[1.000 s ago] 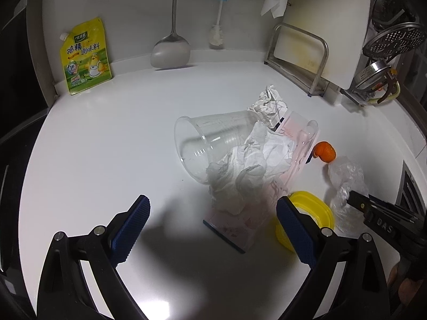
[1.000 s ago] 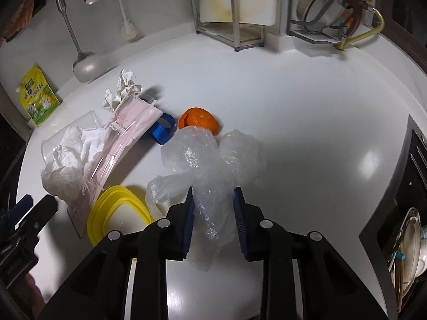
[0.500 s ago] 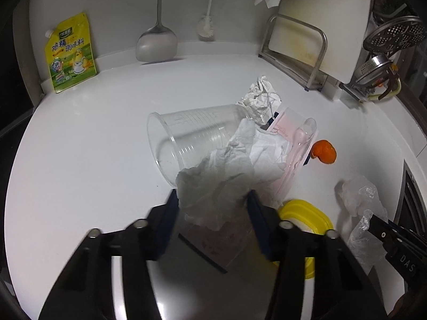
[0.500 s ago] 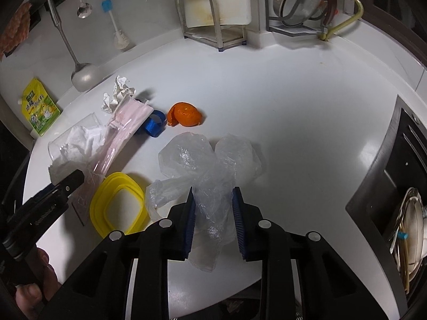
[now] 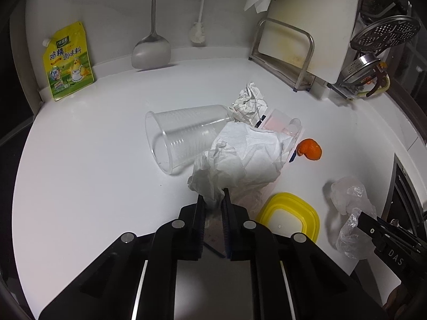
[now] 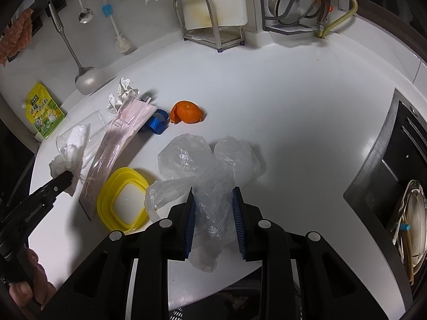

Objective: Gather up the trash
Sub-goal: 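Grasp the white tissues with the left tool while the right tool holds the plastic bag, then carry the tissues and plastic bag with both tools over the wastebasket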

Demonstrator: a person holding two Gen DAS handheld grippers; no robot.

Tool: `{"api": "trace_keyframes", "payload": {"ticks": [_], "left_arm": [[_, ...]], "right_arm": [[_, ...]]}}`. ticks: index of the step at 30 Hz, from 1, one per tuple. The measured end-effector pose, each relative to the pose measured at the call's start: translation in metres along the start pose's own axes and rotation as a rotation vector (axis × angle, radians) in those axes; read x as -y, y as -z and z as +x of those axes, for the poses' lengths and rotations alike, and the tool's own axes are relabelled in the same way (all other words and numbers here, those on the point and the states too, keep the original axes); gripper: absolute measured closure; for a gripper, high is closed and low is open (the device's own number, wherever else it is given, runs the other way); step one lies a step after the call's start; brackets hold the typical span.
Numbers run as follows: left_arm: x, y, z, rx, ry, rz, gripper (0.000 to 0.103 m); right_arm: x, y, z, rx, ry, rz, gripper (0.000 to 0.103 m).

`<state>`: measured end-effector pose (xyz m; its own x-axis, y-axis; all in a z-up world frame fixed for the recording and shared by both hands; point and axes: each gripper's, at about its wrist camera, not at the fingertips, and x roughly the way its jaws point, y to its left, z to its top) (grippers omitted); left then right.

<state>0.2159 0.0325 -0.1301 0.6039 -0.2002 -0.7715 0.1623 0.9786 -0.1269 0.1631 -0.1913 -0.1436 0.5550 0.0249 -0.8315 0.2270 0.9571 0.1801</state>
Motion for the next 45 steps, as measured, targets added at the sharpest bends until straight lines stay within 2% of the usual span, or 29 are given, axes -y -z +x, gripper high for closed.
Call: {"api": "trace_keyframes", "payload": {"ticks": [13, 24, 45], "left_arm": [[-0.001, 0.008, -0.037, 0.018, -0.017, 0.027, 0.091], [-0.001, 0.029, -0.072, 0.033, -0.037, 0.018, 0.091], [0.04, 0.097, -0.139, 0.031, -0.053, 0.016, 0.091]], "right_arm": [[0.006, 0.01, -0.021, 0.004, -0.019, 0.0, 0.078], [-0.002, 0.024, -0.046, 0.007, -0.043, -0.049, 0.079], [0.03, 0.088, -0.117, 0.011, -0.101, -0.097, 0.079]]}}
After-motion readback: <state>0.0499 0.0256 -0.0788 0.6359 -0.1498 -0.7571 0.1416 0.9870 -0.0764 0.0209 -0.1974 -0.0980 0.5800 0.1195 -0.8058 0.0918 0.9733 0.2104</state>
